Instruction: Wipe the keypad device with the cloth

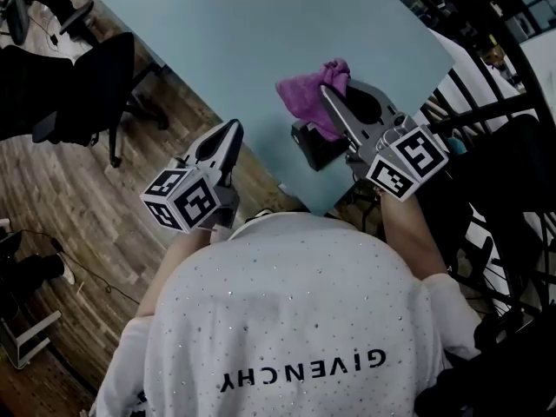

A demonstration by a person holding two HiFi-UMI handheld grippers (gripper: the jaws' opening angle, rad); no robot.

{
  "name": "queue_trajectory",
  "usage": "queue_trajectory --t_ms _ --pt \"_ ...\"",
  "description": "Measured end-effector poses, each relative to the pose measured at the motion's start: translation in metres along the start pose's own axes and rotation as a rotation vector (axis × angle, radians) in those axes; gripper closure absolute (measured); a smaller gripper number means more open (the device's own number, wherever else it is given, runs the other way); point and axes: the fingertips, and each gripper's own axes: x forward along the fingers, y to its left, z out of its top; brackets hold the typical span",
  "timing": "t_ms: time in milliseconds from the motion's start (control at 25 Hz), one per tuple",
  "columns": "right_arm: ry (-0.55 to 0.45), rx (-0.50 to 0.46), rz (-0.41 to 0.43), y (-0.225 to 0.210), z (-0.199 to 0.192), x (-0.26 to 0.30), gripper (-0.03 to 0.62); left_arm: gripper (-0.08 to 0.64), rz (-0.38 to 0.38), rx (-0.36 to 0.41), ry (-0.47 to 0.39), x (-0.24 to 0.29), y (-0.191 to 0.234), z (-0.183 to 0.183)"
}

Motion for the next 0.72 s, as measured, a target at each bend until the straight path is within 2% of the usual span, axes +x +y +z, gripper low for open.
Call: queue_trajectory --t_ms 160,440,600,720 --pt "0.185 0.004 -0.029 -0.004 -0.020 0.026 0.566 0.560 0.035 -0.019 -0.054 -0.019 0.009 0.007" --pt "0.433 0.021 0.103 0.023 -0.078 0.047 0.566 0.560 0.068 -0.071 -0.090 -0.035 0.031 0.004" --pt "0.539 0.001 0.104 0.027 -0.111 0.033 0.566 0.560 0.075 -0.080 -0.098 -0.035 0.035 0.002" --pt "0.576 0.015 0.085 0.022 -0.124 0.022 0.566 0.560 0.081 -0.080 -0.110 -0.033 0.035 0.003"
